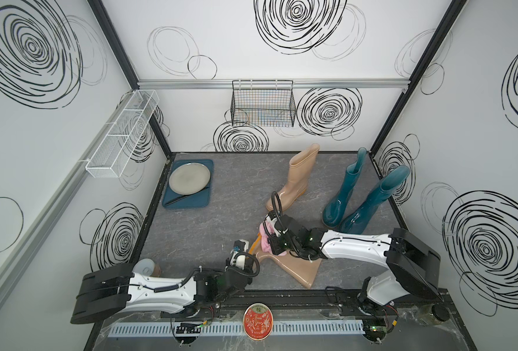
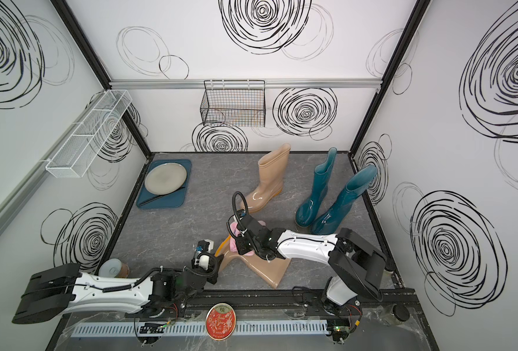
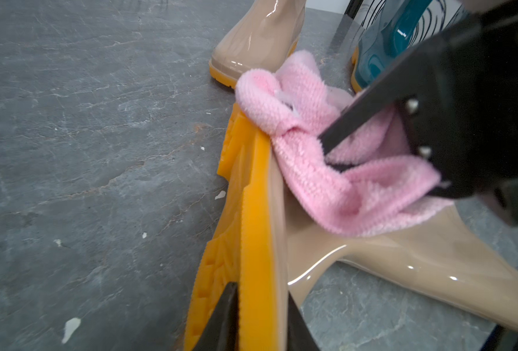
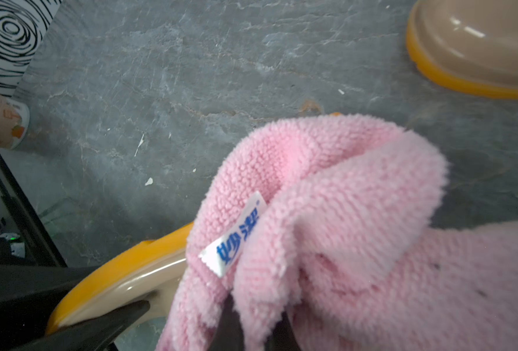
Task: Wipe the rubber boots with a cloth
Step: Wipe the dirt off the rubber boot, then move the rubber boot to the center of the board.
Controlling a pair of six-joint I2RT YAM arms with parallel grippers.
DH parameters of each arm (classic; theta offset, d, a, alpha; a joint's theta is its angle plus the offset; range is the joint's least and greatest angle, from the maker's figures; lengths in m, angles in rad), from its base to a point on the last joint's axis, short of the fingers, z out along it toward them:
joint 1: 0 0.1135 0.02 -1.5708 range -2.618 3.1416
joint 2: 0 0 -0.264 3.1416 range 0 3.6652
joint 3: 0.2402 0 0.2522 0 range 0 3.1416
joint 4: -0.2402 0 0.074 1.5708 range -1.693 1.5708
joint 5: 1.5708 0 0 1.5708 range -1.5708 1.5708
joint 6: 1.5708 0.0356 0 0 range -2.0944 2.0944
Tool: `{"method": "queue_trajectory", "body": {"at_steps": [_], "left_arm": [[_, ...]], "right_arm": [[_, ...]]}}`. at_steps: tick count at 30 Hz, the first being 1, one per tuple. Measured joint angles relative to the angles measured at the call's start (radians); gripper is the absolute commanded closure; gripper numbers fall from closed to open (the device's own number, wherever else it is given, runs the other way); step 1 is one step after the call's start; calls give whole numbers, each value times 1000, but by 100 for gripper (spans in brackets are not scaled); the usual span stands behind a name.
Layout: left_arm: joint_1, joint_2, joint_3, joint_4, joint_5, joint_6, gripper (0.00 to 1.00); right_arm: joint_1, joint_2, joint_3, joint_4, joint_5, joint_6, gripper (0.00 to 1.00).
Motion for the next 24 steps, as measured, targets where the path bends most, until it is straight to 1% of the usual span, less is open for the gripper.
{"method": "queue_trajectory", "body": {"at_steps": [2, 5, 7, 9, 12, 14, 16, 19, 22, 24], "left_arm": [[11, -46, 1, -33, 35, -3, 52], [31, -142, 0, -102, 88, -19, 50], [57, -226, -6, -146, 130, -36, 51], [100, -328, -28, -168, 172, -61, 55], [184, -452, -63, -211, 236, -99, 60], [225, -509, -63, -240, 271, -116, 64], [251, -549, -63, -276, 296, -128, 70], [274, -562, -63, -288, 329, -140, 77], [282, -549, -63, -282, 346, -144, 79], [283, -533, -63, -269, 349, -143, 75]], "right_arm": [[-13, 6, -1, 5, -13, -5, 100], [-23, 7, -2, 5, -39, -21, 100], [9, 7, 6, -6, -17, -39, 100], [67, 7, 22, -23, -2, -55, 100], [162, 10, 45, -34, -23, -72, 100], [203, 24, 65, -47, -44, -82, 100], [224, 42, 87, -69, -60, -94, 100], [237, 53, 113, -98, -80, -109, 100], [237, 52, 120, -117, -100, -119, 100], [227, 47, 114, -116, -108, -120, 100]]}}
